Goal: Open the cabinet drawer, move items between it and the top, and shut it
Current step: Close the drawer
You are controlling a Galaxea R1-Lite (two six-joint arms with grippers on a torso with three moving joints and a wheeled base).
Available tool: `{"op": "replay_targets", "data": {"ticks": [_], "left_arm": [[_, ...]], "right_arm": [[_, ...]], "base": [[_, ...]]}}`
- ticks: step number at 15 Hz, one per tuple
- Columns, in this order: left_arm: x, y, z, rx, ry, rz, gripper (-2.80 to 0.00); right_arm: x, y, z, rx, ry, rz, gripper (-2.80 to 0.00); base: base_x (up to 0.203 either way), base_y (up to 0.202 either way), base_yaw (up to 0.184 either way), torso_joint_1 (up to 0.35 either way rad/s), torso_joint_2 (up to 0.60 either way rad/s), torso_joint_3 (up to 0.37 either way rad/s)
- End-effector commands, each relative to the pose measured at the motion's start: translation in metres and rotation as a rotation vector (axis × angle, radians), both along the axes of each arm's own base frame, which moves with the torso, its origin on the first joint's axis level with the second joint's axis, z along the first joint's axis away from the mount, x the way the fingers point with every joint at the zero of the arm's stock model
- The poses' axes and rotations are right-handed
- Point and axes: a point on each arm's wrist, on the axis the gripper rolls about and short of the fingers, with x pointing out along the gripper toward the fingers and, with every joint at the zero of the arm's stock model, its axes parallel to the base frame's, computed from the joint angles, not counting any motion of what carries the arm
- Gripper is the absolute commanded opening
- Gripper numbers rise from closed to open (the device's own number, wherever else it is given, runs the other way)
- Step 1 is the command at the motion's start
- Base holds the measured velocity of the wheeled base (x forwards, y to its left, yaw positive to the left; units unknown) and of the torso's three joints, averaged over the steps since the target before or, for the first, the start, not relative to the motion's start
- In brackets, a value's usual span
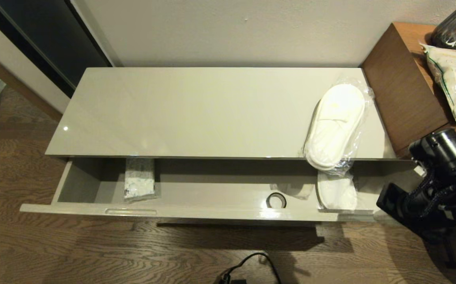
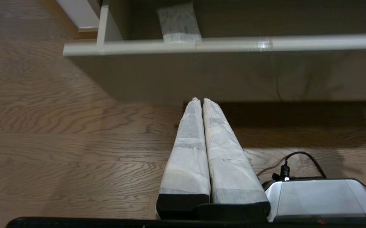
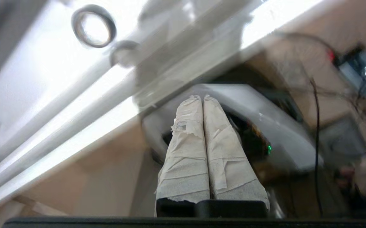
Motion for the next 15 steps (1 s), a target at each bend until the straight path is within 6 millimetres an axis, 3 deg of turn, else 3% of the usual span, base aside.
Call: {"op": "replay_targets", "data": {"ticks": [1,3,6,10,12,15], "left_arm": [[0.0,0.0,0.0,0.0,0.001,0.0,-2.8],[0.0,0.0,0.0,0.0,0.001,-0.001,-2.8],[0.0,0.0,0.0,0.0,0.002,-0.001,-2.8],[0.0,0.0,0.0,0.0,0.002,0.0,-2.8],[0.0,0.0,0.0,0.0,0.002,0.001,-2.8],[0.0,0.0,0.0,0.0,0.002,0.0,-2.8]], "right_arm": [[0.005,-0.006,0.033,0.005,-0.055,-0.017,-2.8],[0.002,-0.011,0.036,-0.022,-0.035,0.0,-2.8],[0.005,-0.012,0.011,-0.048,0.05,0.012,-2.8],[0.057,-0.034,-0.035,-0.07,0.104,-0.065,-2.8],[0.088,-0.05,-0.027,-0.077,0.027,-0.102,-2.8],[0.117,-0.066,-0.004,-0.078,-0.052,-0.14,-2.8]], "base": [[0.0,0.0,0.0,0.0,0.0,0.0],[0.0,0.0,0.0,0.0,0.0,0.0],[0.0,0.0,0.0,0.0,0.0,0.0],[0.0,0.0,0.0,0.0,0.0,0.0],[0.0,0.0,0.0,0.0,0.0,0.0],[0.0,0.0,0.0,0.0,0.0,0.0]]}}
